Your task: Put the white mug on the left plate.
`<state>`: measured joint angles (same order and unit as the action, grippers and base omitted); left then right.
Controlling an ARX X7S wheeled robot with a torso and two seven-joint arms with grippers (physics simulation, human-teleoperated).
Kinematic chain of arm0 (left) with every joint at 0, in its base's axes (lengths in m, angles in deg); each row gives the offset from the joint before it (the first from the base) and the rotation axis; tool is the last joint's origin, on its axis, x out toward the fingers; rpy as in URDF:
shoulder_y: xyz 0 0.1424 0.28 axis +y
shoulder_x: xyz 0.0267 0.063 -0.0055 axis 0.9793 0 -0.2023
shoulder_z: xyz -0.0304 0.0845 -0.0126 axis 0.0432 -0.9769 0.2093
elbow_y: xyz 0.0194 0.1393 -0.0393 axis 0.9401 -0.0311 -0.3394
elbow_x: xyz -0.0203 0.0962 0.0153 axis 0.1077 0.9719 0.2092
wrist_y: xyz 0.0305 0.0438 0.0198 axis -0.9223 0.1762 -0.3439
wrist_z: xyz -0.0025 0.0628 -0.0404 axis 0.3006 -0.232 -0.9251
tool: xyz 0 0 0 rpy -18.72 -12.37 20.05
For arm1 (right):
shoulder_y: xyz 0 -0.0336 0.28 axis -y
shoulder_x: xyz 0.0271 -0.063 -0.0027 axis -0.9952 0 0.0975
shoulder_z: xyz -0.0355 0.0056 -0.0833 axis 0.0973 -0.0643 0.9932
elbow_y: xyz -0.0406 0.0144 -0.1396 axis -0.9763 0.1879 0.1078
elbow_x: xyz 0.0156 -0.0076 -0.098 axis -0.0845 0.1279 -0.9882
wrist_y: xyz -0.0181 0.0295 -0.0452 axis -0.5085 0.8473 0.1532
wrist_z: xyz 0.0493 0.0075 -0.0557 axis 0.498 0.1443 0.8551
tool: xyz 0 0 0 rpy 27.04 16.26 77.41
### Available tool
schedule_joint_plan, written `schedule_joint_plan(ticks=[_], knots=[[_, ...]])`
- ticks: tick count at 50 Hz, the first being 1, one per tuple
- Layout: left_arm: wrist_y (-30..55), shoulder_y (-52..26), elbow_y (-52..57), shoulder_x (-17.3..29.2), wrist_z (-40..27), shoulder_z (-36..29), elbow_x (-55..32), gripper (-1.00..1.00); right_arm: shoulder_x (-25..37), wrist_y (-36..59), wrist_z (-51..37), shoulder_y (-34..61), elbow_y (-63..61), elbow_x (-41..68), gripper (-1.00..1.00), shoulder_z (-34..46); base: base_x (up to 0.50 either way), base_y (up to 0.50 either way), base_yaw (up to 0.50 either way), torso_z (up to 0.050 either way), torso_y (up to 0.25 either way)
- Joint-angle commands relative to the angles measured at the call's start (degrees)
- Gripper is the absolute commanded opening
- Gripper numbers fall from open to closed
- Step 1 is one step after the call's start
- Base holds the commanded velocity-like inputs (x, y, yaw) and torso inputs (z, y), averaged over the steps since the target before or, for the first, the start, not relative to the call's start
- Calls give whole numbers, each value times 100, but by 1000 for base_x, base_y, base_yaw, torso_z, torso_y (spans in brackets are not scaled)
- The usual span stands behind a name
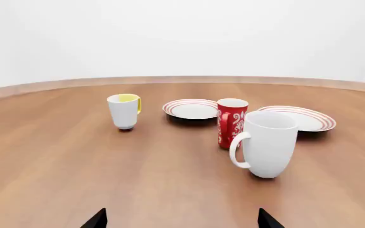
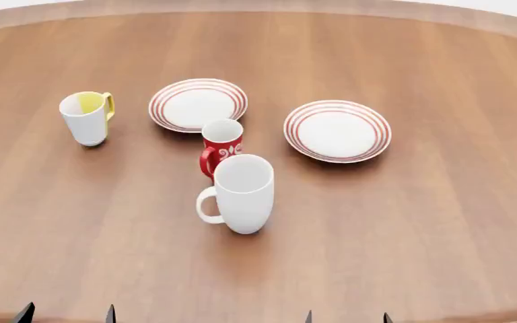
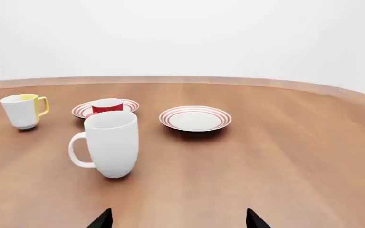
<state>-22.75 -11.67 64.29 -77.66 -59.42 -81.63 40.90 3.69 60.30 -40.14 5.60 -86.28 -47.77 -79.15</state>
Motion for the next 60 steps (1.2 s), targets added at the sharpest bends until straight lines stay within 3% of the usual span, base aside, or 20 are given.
schedule_joint_plan(ticks=[1, 15, 27, 39, 47, 60], knots=[[-11, 3, 10, 82, -134, -105, -84, 100, 93, -30, -114, -8, 23, 89, 100, 103, 0, 0, 0, 0, 0], [115, 112, 477, 287, -435, -457, -174, 100, 288, 128, -480, -54, -283, 172, 100, 386, 0, 0, 0, 0, 0], [1239, 348, 3228, 492, -599, -409, -604, 100, 465, 1542, -729, -33, -2916, -293, 100, 753, 0, 0, 0, 0, 0], [2500, 136, 5088, 643, -907, -281, -919, 100, 538, 2837, -798, 320, -4619, -711, 100, 1110, 0, 0, 0, 0, 0], [2503, 117, 5178, 695, -1016, -294, -947, 100, 496, 3490, -959, 547, -4826, -943, 100, 1176, 0, 0, 0, 0, 0], [2534, 88, 5207, 781, -1112, -333, -1051, 100, 627, 3332, -1039, 543, -4929, -863, 100, 1280, 227, 0, 0, 0, 0]])
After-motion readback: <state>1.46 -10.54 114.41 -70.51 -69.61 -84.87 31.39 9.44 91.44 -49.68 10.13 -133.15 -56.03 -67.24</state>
